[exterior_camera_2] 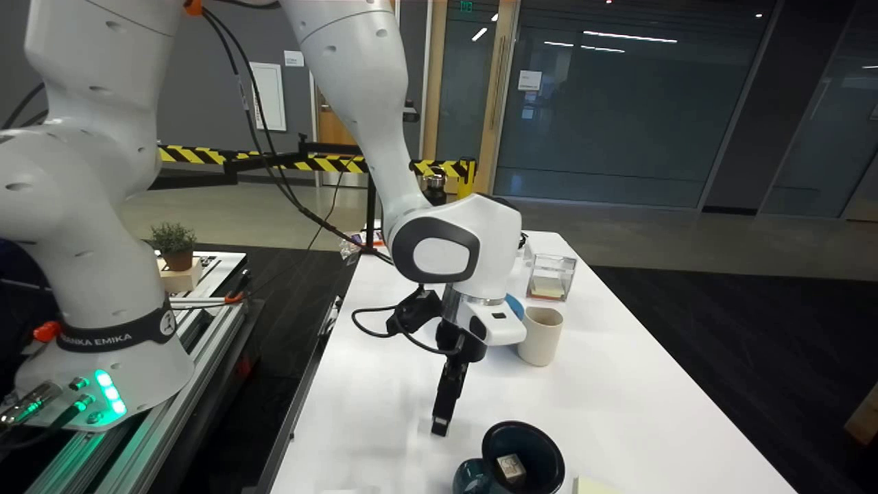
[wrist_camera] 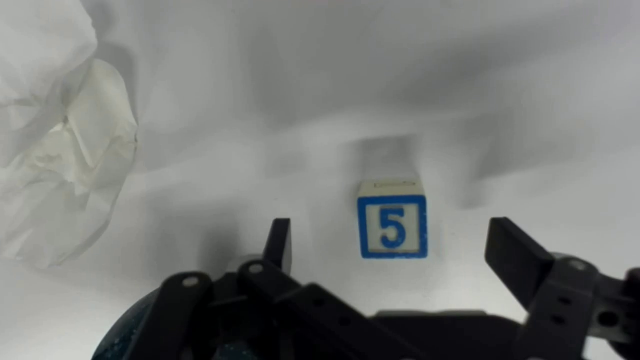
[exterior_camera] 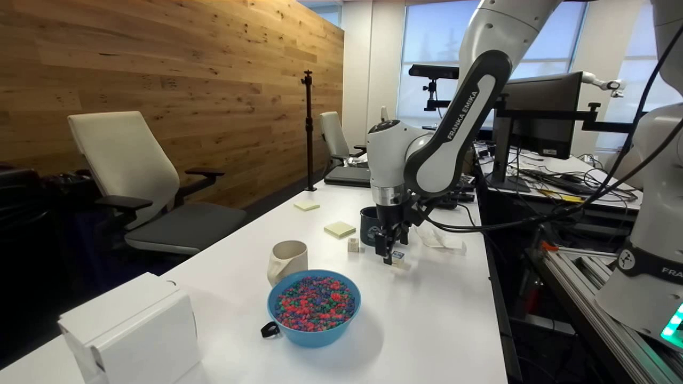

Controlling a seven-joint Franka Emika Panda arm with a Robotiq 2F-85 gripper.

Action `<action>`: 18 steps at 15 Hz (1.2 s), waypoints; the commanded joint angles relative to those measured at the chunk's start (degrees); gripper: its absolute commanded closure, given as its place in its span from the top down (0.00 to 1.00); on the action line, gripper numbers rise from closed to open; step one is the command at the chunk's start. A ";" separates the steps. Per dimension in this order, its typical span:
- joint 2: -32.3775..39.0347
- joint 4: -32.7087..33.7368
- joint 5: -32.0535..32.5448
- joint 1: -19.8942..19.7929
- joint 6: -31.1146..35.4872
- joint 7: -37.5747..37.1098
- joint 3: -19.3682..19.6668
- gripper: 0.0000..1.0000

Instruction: Put the block inside the mug

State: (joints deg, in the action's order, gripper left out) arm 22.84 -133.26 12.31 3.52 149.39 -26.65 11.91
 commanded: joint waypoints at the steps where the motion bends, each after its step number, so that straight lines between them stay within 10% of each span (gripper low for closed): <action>1: 0.04 -0.41 -0.67 0.42 0.49 0.27 0.10 1.00; 12: 0.42 -0.33 -0.35 1.03 0.21 0.04 0.31 1.00; 13: 0.43 -0.31 -0.30 1.06 0.17 0.01 0.34 0.75; 18: 0.51 -0.22 -0.02 1.21 0.15 -0.05 0.46 0.45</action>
State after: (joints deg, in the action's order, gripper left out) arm 23.34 -133.28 12.34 4.12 149.39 -26.64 11.91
